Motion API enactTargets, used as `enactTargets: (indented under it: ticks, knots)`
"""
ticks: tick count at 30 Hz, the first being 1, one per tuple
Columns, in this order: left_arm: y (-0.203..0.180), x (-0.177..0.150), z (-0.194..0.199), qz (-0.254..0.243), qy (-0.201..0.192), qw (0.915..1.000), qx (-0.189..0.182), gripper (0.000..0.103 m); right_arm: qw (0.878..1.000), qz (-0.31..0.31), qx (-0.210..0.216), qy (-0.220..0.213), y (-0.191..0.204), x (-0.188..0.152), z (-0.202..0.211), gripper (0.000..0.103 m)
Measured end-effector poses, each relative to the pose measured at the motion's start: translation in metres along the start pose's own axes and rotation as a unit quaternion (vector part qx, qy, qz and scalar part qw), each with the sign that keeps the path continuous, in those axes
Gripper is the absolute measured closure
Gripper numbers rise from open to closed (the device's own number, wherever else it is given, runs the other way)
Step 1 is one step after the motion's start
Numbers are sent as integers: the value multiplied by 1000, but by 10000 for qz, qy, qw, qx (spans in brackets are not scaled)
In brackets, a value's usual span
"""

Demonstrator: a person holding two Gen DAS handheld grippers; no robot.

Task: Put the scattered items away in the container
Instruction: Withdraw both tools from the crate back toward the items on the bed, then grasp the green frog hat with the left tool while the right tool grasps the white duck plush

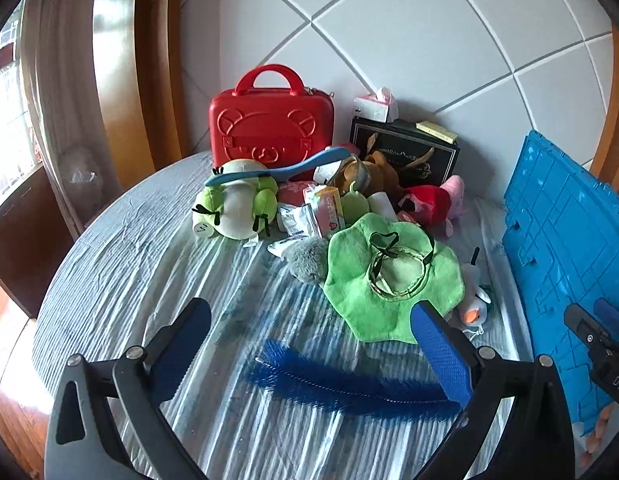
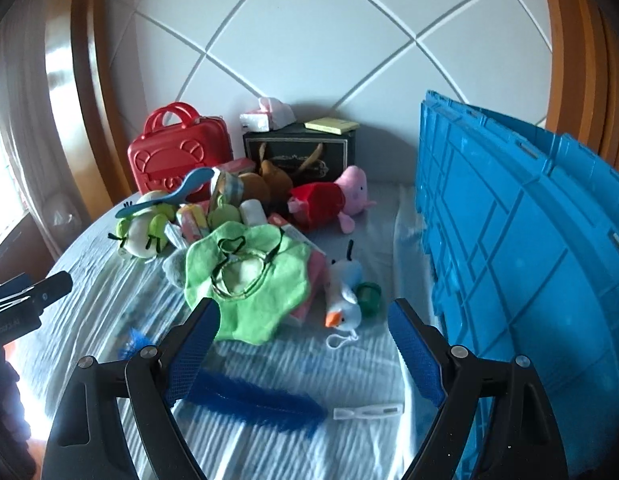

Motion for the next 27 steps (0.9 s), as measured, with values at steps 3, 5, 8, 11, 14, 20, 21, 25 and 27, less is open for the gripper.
enactTargets:
  ticks: [3, 5, 8, 11, 14, 20, 21, 25, 27]
  knots:
    - [-7, -1, -34, -93, 237, 9997, -63, 2, 9998, -25, -104, 181, -7, -6, -21, 16]
    - [-12, -1, -57, -162, 390, 9990, -138, 2, 9993, -87, -157, 317, -10, -10, -35, 16]
    - [-20, -1, -88, -262, 604, 9974, -292, 2, 9984, -144, -206, 508, -10, -18, -60, 16]
    - [-28, 0, -118, -364, 792, 9954, -399, 2, 9966, -200, -321, 735, -11, -26, -89, 17]
    - [-34, -2, -149, -431, 1035, 9923, -529, 2, 9939, -236, -430, 983, -15, -34, -116, 21]
    - [-44, 1, -204, -479, 1419, 9861, -714, 2, 9881, -328, -651, 1355, -30, -38, -167, 27]
    - [-45, 0, -213, -518, 1474, 9852, -709, 2, 9869, -339, -689, 1417, -32, -38, -175, 28]
    - [-47, -8, -246, -595, 1762, 9796, -756, 8, 9835, -376, -716, 1619, -37, -41, -206, 32]
    - [-48, -16, -260, -600, 1959, 9754, -808, 9, 9814, -367, -714, 1742, -38, -45, -222, 34]
Point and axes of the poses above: each gripper's, at about its wrist camera, not at the fingertips, and z roughly against the way its jaws point, y to its left, x to its top, the point moved 9 cm from there along -z, roughly the way its jaws point, and after that the axes turned 7 degrees about -x, right-handed, at the moved point
